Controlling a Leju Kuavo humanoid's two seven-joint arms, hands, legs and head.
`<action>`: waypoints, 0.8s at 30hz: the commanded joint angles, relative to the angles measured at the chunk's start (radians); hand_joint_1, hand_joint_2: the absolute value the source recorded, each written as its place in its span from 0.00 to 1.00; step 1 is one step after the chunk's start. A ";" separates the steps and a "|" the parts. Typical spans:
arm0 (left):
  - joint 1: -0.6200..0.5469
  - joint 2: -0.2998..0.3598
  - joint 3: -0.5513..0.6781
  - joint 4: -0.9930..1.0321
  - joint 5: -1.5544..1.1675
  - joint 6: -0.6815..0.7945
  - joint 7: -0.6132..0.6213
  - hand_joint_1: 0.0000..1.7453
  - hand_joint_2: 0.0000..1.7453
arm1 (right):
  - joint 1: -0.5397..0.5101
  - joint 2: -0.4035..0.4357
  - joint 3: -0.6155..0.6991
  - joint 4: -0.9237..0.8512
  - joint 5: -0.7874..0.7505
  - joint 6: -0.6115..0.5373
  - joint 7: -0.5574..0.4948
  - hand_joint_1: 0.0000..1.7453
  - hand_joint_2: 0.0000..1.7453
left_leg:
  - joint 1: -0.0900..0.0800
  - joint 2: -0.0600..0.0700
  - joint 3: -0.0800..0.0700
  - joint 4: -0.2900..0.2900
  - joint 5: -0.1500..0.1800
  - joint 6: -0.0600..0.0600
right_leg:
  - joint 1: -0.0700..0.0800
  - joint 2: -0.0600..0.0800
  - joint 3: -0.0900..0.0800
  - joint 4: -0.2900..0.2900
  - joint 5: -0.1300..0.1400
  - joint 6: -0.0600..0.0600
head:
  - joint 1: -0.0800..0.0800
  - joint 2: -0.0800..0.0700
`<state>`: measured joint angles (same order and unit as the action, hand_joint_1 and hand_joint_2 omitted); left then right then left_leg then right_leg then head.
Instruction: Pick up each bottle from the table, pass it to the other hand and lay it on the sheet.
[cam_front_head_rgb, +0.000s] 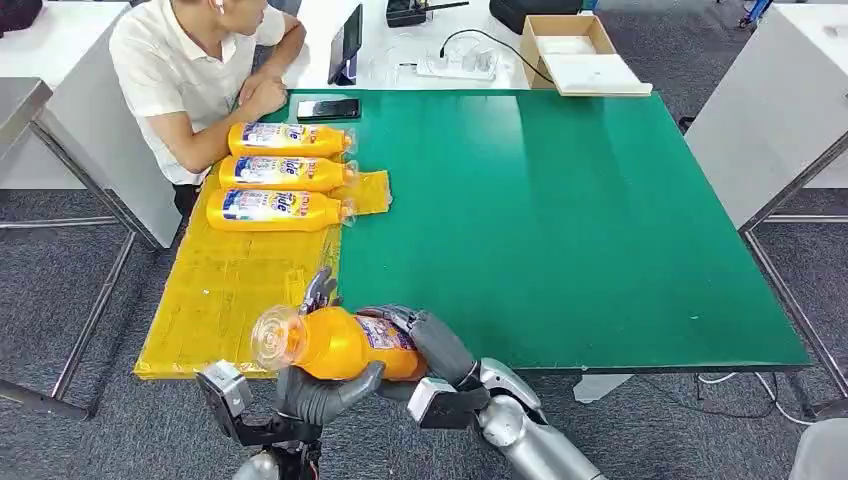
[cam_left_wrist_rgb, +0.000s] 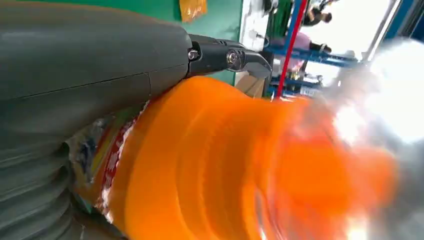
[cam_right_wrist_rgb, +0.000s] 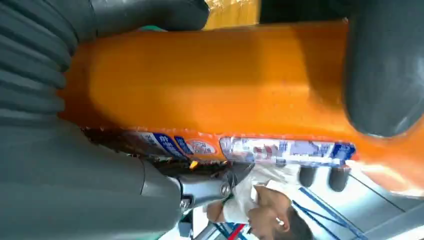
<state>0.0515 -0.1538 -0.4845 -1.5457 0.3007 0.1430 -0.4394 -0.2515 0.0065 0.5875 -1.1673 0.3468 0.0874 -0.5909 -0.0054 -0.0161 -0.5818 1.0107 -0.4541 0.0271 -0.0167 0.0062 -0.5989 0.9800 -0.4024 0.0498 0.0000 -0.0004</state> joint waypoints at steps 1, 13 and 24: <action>-0.037 0.009 -0.015 0.027 0.111 -0.103 0.042 0.00 1.00 | -0.027 0.031 0.126 0.085 -0.010 0.024 -0.023 1.00 1.00 | 0.001 0.002 0.002 -0.001 -0.001 -0.002 | 0.001 0.001 0.002 -0.001 0.000 -0.002 | 0.000 0.000; -0.051 0.037 -0.034 0.095 0.134 -0.164 0.075 1.00 1.00 | -0.050 0.052 0.103 0.098 -0.038 0.005 -0.022 1.00 1.00 | 0.001 0.002 0.003 -0.001 -0.001 -0.001 | 0.001 0.001 0.002 -0.001 0.000 -0.002 | 0.000 0.000; -0.051 0.021 0.064 0.083 0.011 0.079 0.034 1.00 1.00 | 0.057 -0.006 0.095 -0.054 0.009 -0.115 -0.050 0.00 0.00 | 0.001 0.000 0.002 -0.001 -0.001 -0.002 | 0.001 -0.002 0.003 -0.001 -0.001 -0.002 | 0.000 0.000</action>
<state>0.0300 -0.1377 -0.4734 -1.5187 0.3625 0.1151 -0.3948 -0.2423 0.0404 0.6333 -1.1337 0.3234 0.0230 -0.6039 -0.0055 -0.0163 -0.5819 1.0107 -0.4541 0.0271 -0.0168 0.0061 -0.5989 0.9801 -0.4023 0.0498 0.0000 0.0000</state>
